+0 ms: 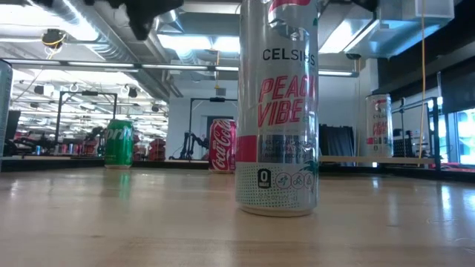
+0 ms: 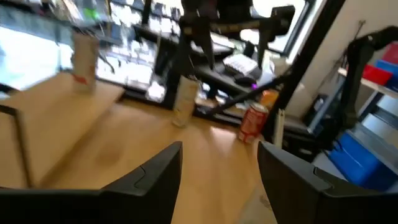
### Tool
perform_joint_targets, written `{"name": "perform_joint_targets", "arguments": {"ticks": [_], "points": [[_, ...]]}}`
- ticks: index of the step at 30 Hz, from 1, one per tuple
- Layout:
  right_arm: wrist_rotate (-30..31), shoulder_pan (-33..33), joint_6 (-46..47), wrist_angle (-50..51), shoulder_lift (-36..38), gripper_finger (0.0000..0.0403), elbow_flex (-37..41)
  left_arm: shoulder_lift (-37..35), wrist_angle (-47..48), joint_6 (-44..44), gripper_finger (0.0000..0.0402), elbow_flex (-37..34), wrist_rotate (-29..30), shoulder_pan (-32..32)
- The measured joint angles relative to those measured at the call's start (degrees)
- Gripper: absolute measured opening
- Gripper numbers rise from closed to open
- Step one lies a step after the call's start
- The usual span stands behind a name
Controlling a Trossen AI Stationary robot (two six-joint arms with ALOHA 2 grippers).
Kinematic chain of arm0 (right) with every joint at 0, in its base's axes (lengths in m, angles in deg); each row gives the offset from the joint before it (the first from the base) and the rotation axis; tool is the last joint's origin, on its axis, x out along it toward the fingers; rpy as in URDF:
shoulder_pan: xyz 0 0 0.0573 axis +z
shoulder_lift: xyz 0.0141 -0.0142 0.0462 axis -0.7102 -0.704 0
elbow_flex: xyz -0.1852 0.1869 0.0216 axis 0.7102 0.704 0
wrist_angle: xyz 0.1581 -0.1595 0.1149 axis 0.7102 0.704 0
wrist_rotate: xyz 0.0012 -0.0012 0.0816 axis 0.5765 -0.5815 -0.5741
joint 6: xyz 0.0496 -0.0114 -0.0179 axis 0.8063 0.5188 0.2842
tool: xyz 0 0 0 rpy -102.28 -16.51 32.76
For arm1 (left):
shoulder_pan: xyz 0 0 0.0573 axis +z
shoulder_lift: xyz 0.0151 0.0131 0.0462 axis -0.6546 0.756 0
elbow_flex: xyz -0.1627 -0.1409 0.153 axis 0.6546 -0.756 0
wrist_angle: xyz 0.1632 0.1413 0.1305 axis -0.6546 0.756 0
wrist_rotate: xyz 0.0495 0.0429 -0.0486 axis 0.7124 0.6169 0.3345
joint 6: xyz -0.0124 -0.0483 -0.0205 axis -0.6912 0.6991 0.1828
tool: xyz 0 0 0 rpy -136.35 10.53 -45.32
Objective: Place canned beverage on shelf
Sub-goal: Put the top white pink soda can on the shelf aligned with the other white pink soda can
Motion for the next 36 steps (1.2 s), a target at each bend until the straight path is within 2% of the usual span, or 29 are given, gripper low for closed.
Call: {"name": "perform_joint_targets", "arguments": {"ticks": [6, 10, 15, 18, 27, 36], "points": [[0.35, 3.88, -1.96, 0.31, -0.07, 0.0331, 0.0, 11.4, 0.02, 1.74, 0.0202, 6.65, 2.3, -6.19], [1.81, 6.96, -6.59, -2.86, -4.2, 0.0331, 0.04, 17.92, -0.03, 1.7, 0.0202, 9.75, 3.02, -9.98], [8.5, 9.41, -13.03, -8.67, -9.95, 0.0331, 0.07, 24.67, -0.14, 1.82, 0.0202, 11.32, 4.68, -12.84], [8.66, 9.49, -15.78, -13.61, -13.89, 0.0331, 0.07, 27.81, -0.84, 3.33, 0.0202, 11.35, 4.72, -13.76], [1.8, 9.38, -18.51, -28.89, -25.54, 0.0331, 0.04, 33.06, -1.67, 5.96, 0.0202, 11.37, 4.74, -15.57], [2.2, 9.36, -17.01, -31.41, -30.5, 0.0331, 0.04, 33.06, -1.62, 5.93, 0.0202, 11.42, 5.45, -15.98]]}}
